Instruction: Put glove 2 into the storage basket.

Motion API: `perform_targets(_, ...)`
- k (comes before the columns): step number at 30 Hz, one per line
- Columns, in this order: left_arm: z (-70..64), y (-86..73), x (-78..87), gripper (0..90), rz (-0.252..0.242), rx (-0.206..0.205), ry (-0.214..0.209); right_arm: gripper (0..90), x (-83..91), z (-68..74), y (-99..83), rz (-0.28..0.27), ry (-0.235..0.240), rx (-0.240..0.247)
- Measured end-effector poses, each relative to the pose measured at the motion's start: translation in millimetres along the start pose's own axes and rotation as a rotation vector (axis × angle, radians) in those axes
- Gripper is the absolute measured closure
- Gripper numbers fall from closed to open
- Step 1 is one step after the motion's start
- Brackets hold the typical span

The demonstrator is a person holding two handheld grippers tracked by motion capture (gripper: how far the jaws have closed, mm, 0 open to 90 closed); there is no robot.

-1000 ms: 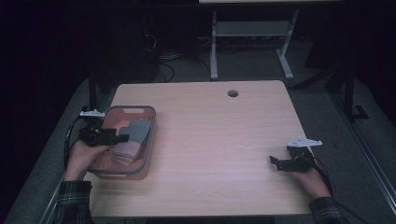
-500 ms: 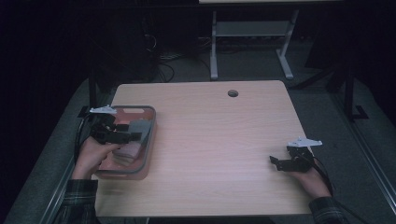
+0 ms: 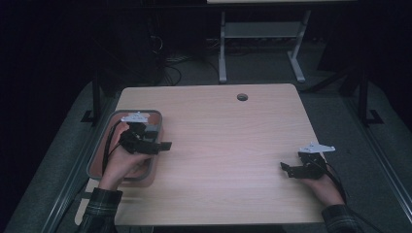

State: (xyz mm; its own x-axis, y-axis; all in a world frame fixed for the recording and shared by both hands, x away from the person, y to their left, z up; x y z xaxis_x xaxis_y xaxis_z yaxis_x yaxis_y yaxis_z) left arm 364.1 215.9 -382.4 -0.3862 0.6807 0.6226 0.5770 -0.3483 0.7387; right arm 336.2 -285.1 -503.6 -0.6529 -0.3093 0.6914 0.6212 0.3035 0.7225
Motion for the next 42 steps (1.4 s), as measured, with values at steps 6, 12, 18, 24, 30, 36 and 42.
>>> perform_targets(6, -25.3, 2.0, -21.9, 17.4, 0.012, -0.04, -0.026, 13.6, 0.0, 0.4, 0.0, -0.001, 0.003, 0.003)
perform_targets(12, -48.8, -2.2, -49.5, 17.3, 0.036, -0.097, -0.054, 13.6, 0.0, 0.4, 0.0, -0.001, 0.004, 0.003)
perform_targets(18, -66.1, -12.7, -76.4, 17.3, 0.067, -0.146, -0.074, 13.6, 0.0, 0.4, 0.0, -0.001, 0.004, 0.005)
perform_targets(24, -73.3, -27.1, -100.6, 17.3, 0.107, -0.198, -0.084, 13.6, 0.1, 0.6, 0.0, 0.0, 0.006, 0.005)
perform_targets(30, -74.8, -40.2, -118.8, 16.7, 0.163, -0.236, -0.06, 13.6, 0.1, 0.8, -0.1, 0.001, 0.007, 0.005)
perform_targets(36, -75.4, -51.0, -132.6, 16.0, 0.212, -0.262, -0.041, 13.6, 0.1, 0.8, -0.1, 0.001, 0.007, 0.005)
perform_targets(42, -75.1, -54.1, -135.7, 16.0, 0.228, -0.26, -0.041, 13.6, 0.1, 0.8, -0.1, 0.0, 0.007, 0.006)
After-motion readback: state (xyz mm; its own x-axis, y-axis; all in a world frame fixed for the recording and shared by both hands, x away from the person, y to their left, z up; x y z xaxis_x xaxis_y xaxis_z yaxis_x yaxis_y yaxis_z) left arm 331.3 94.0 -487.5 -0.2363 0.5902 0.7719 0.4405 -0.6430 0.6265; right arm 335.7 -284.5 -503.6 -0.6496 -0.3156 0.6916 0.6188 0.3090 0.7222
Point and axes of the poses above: each handheld gripper's, and its own axes: x roughly backward along the jaws, y roughly out of its top, z roughly to its left, the point moved 3 cm from there along -x, roughly forward along the jaws, and after that the axes turned 3 degrees about -y, right-handed, at the moved point
